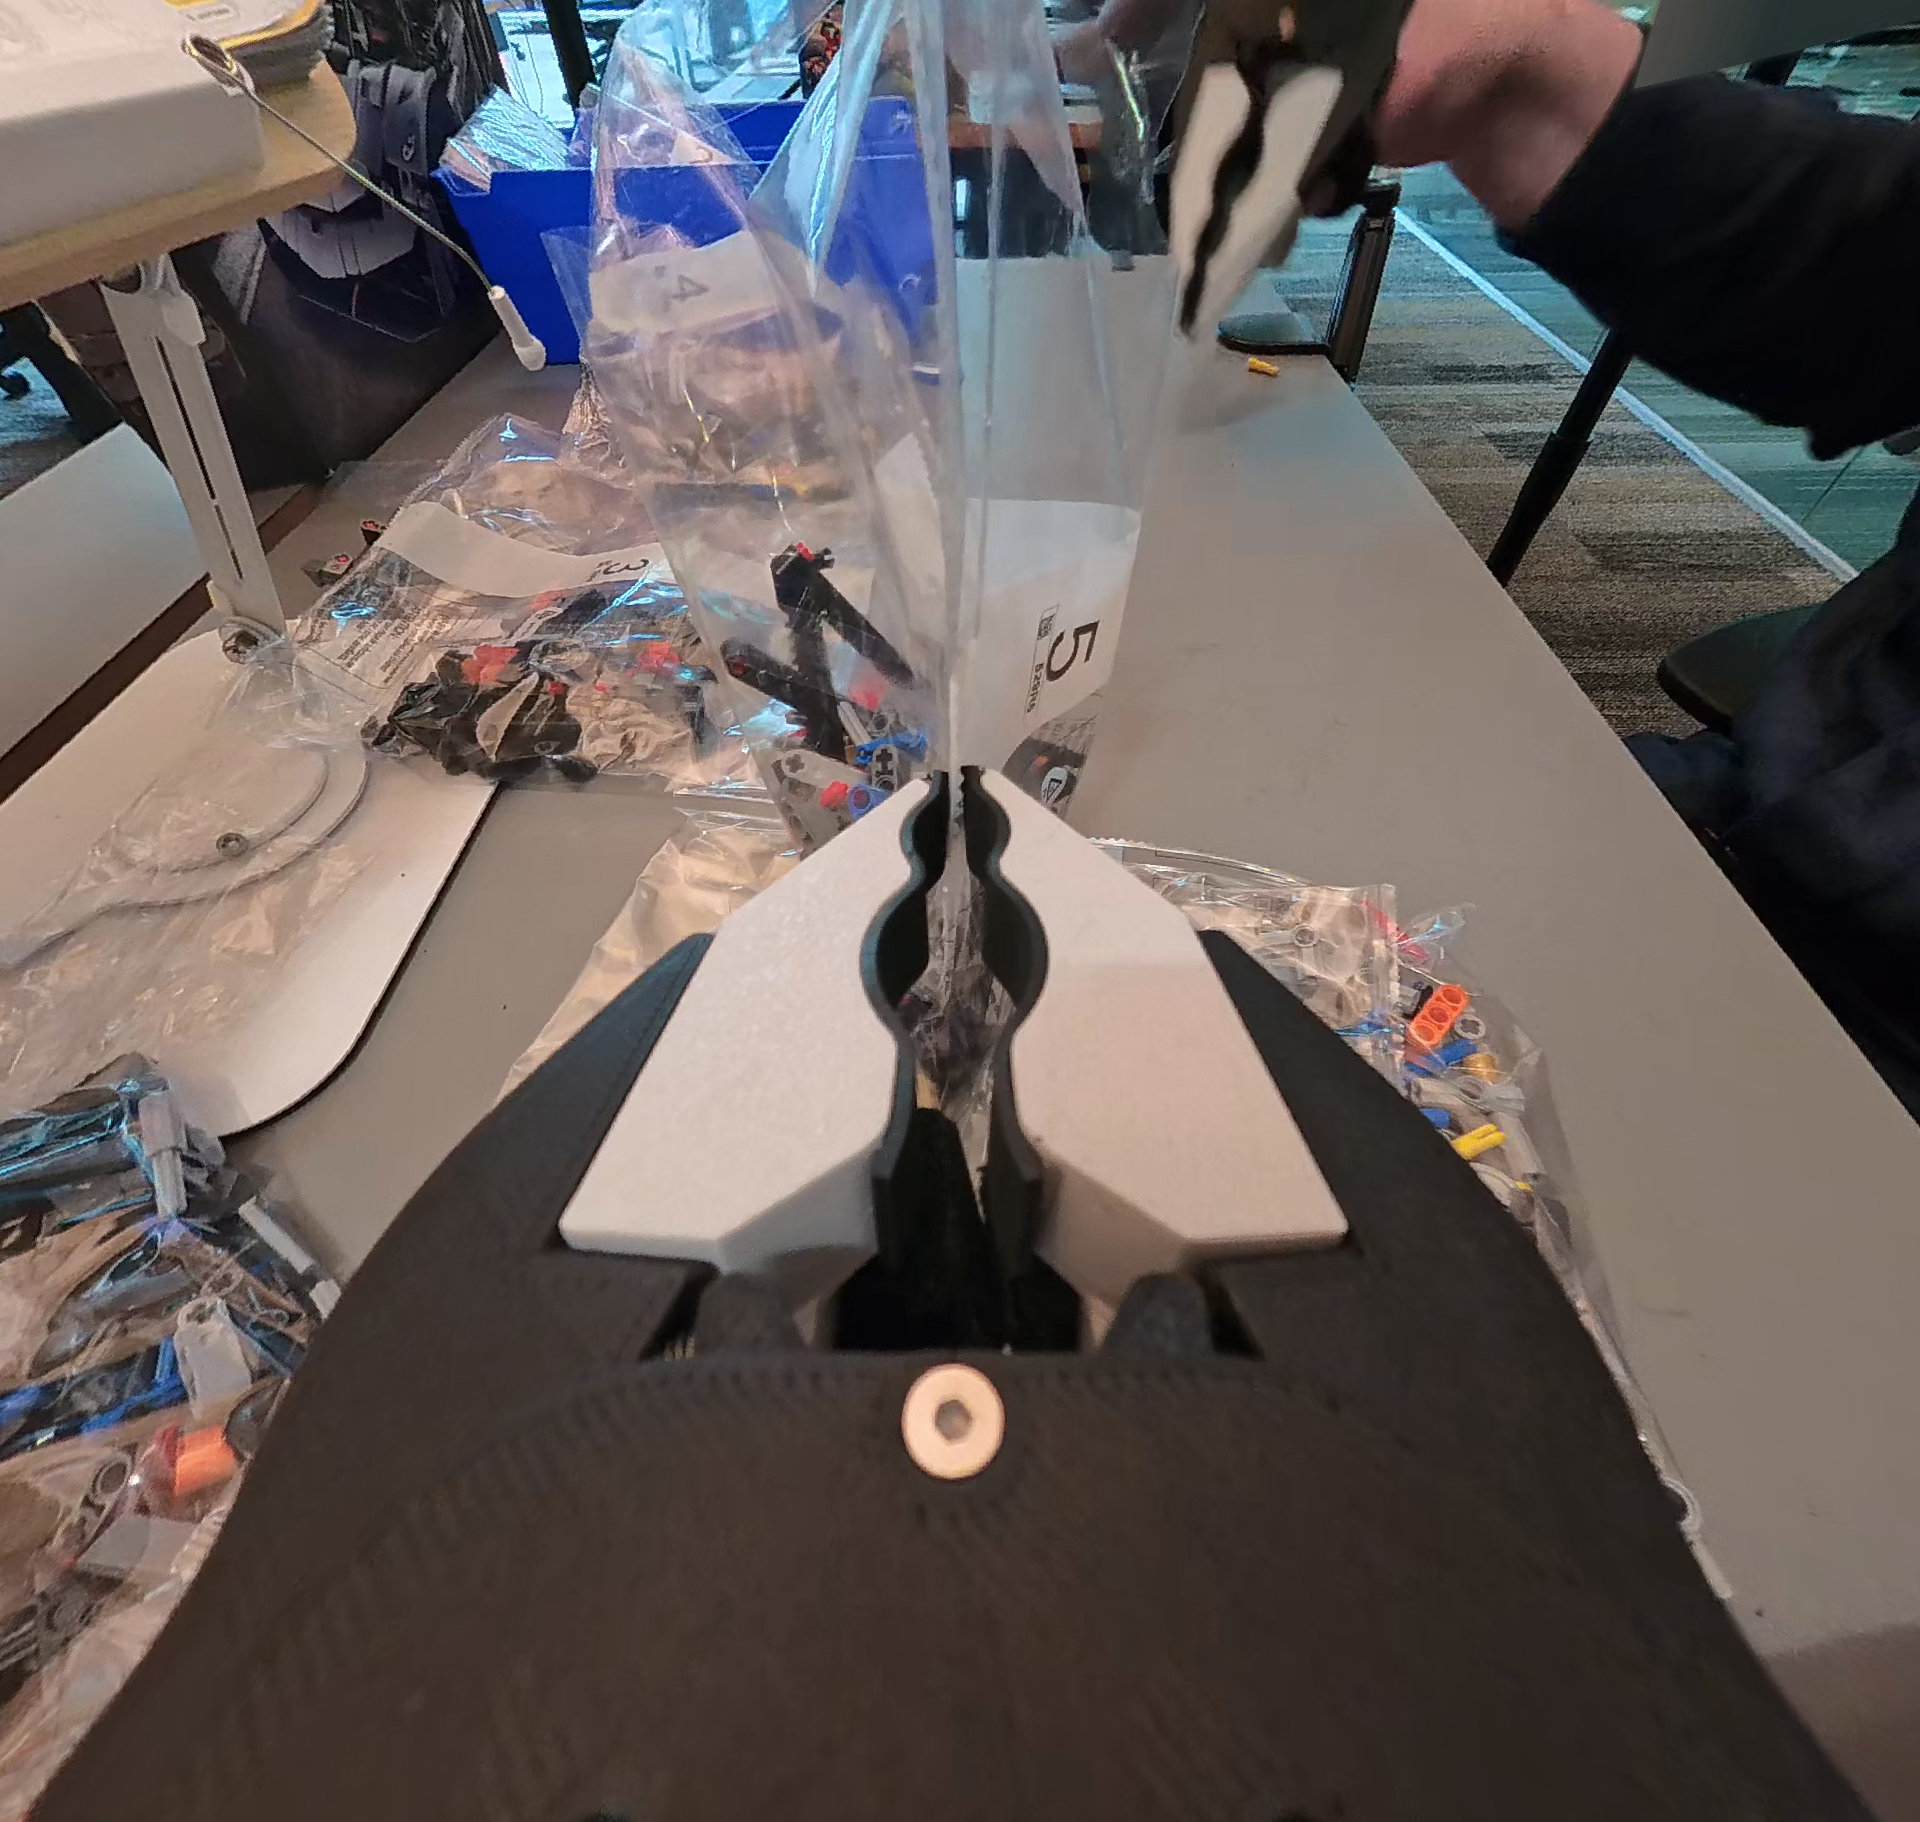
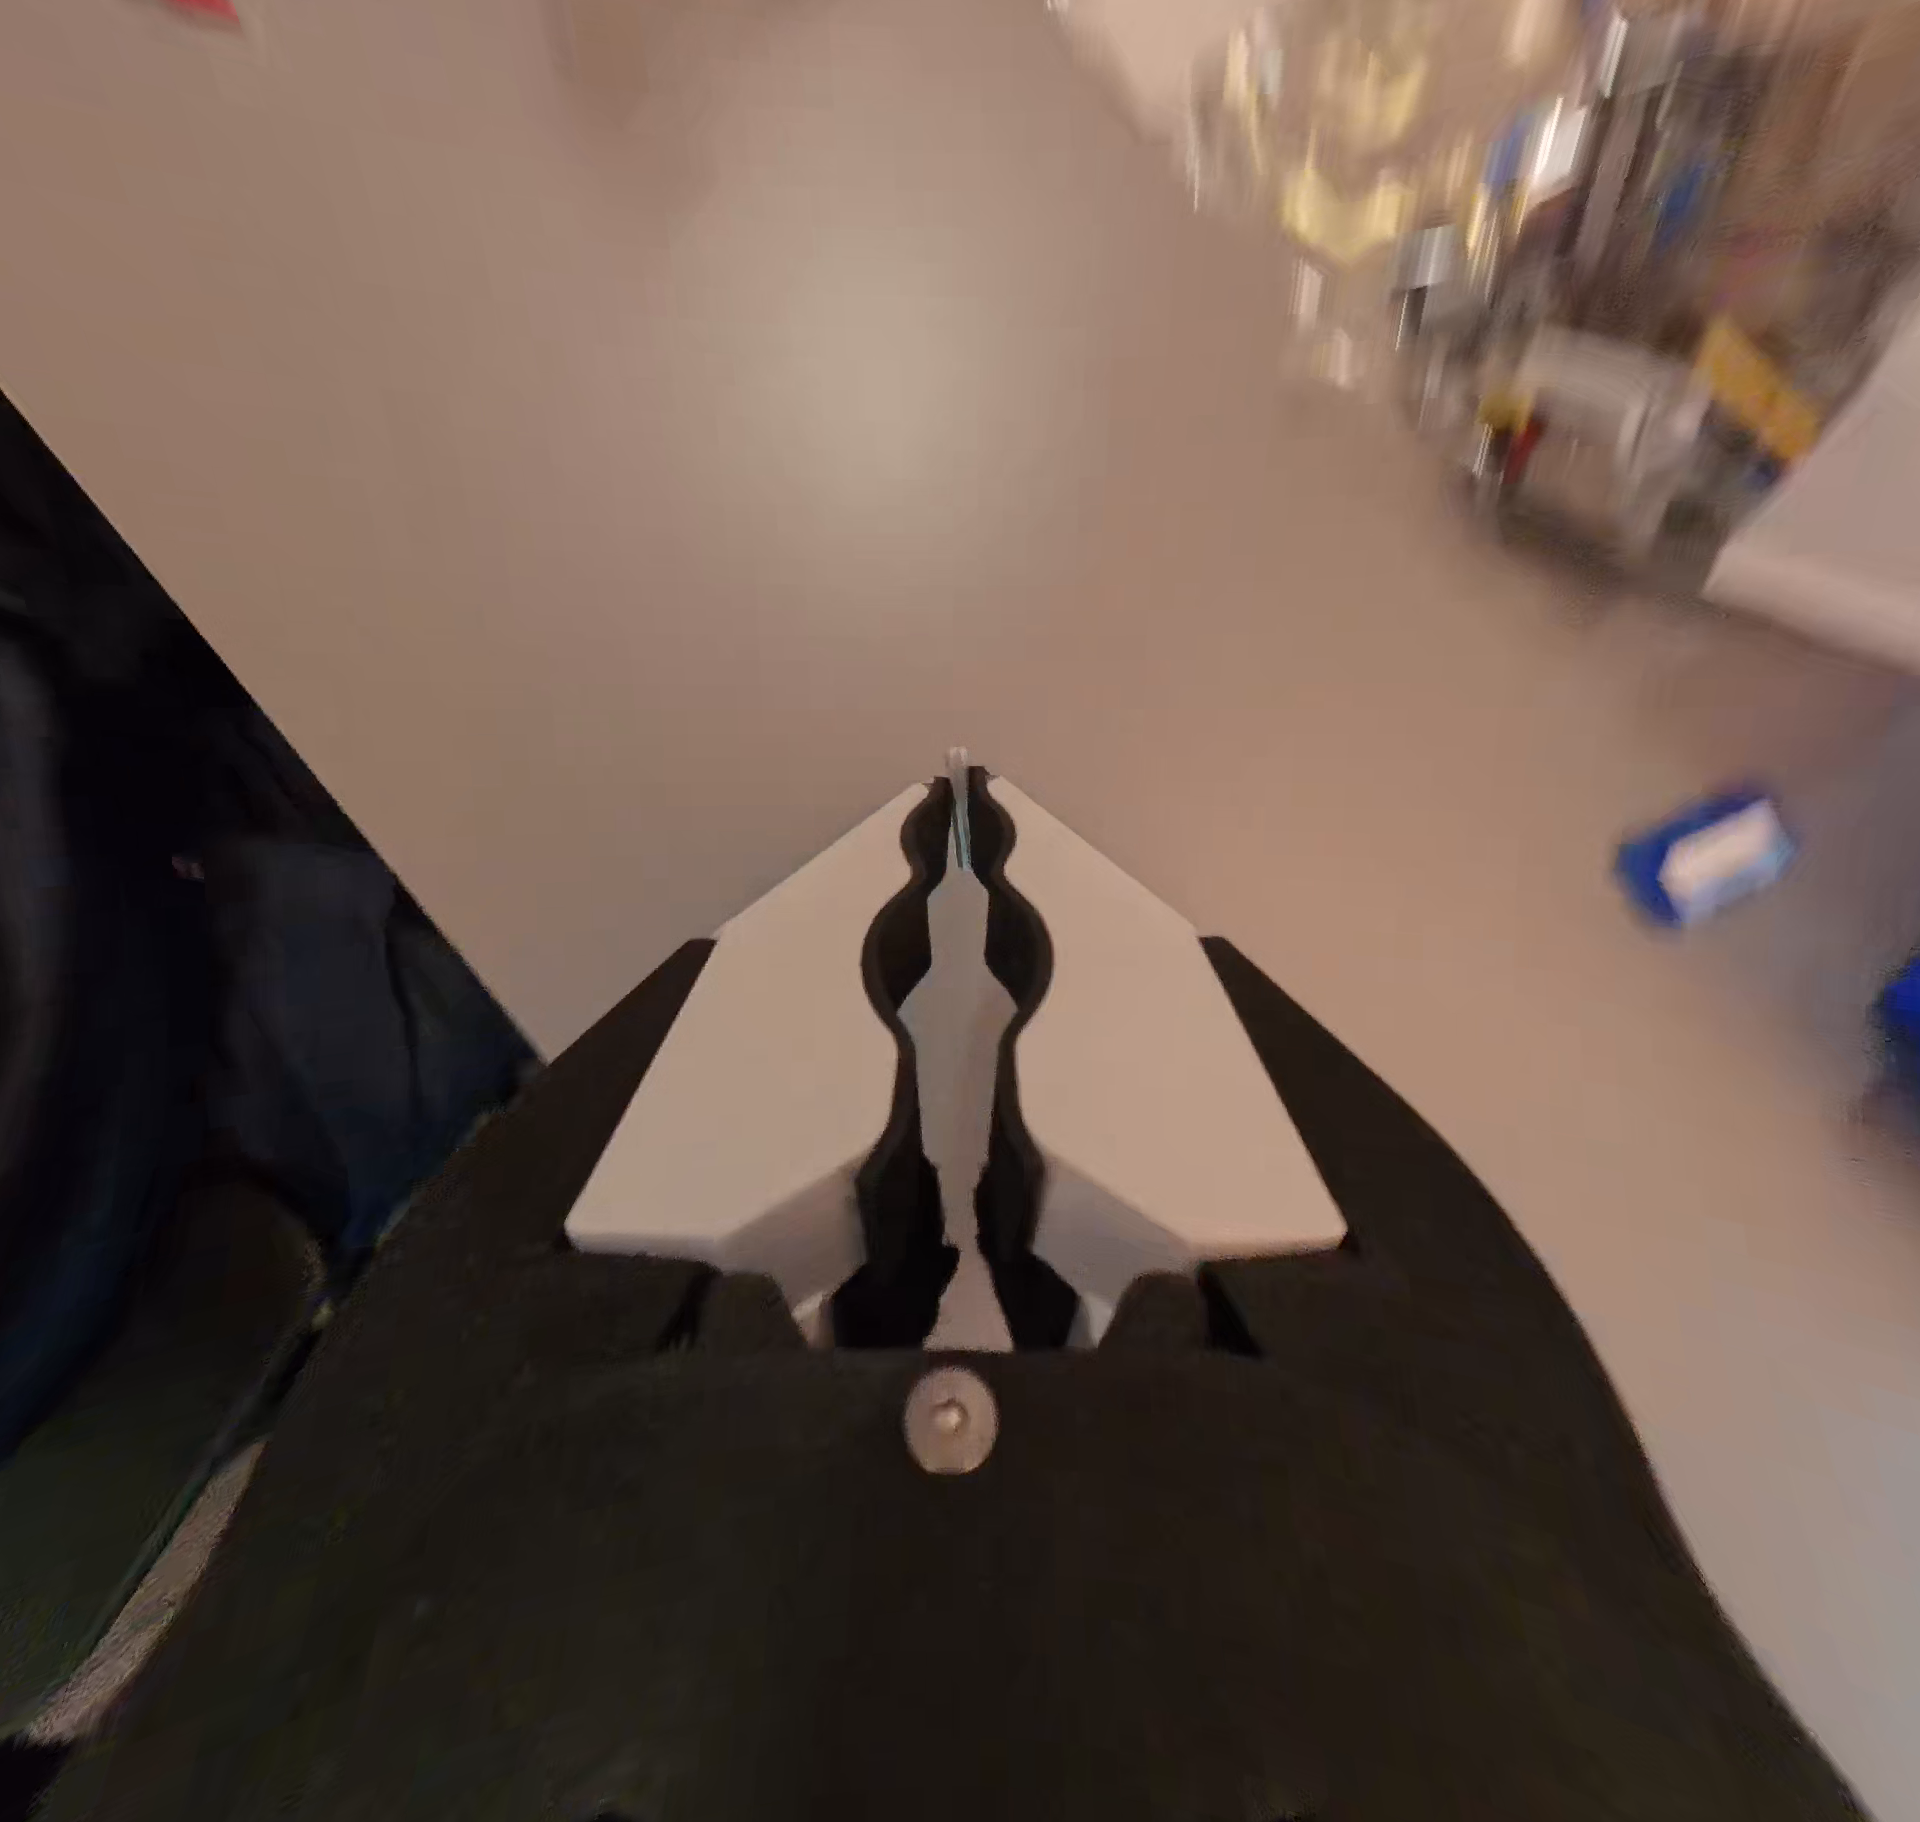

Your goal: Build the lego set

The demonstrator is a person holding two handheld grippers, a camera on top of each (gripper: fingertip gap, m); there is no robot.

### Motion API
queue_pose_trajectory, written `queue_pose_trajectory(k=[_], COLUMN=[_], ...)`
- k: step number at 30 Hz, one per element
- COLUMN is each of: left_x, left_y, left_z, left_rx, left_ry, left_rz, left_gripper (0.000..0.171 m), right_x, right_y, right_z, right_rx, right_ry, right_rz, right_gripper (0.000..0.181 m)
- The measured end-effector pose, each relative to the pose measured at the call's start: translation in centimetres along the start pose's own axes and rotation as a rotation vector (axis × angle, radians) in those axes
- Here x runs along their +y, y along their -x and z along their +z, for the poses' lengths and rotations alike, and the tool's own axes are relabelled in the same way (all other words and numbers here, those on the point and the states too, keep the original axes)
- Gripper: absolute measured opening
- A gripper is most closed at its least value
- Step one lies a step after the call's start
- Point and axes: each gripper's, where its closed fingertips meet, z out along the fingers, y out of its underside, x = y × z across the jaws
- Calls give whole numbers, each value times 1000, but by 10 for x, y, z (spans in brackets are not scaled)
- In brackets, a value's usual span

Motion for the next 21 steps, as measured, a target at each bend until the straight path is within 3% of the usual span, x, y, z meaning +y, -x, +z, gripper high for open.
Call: queue_pose_trajectory(k=[7, 11, 15, 21], left_x=[0, -1, 0, 0], left_y=[1, 0, 1, 1], left_z=[-3, -4, -4, -4], left_rx=[-2, 0, 1, 2], left_ry=[-11, -12, -14, -13], left_rz=[-3, 0, -3, -3], left_gripper=[1, 1, 1, 1], right_x=[-199, -271, -296, -289], right_y=[51, 70, 88, 91], right_z=[21, 46, 74, 99], right_rx=[-147, -222, -373, -369], right_ry=[-358, -420, -374, -244], right_rz=[-245, -300, -293, -308], right_gripper=[1, 0, 1, 14])
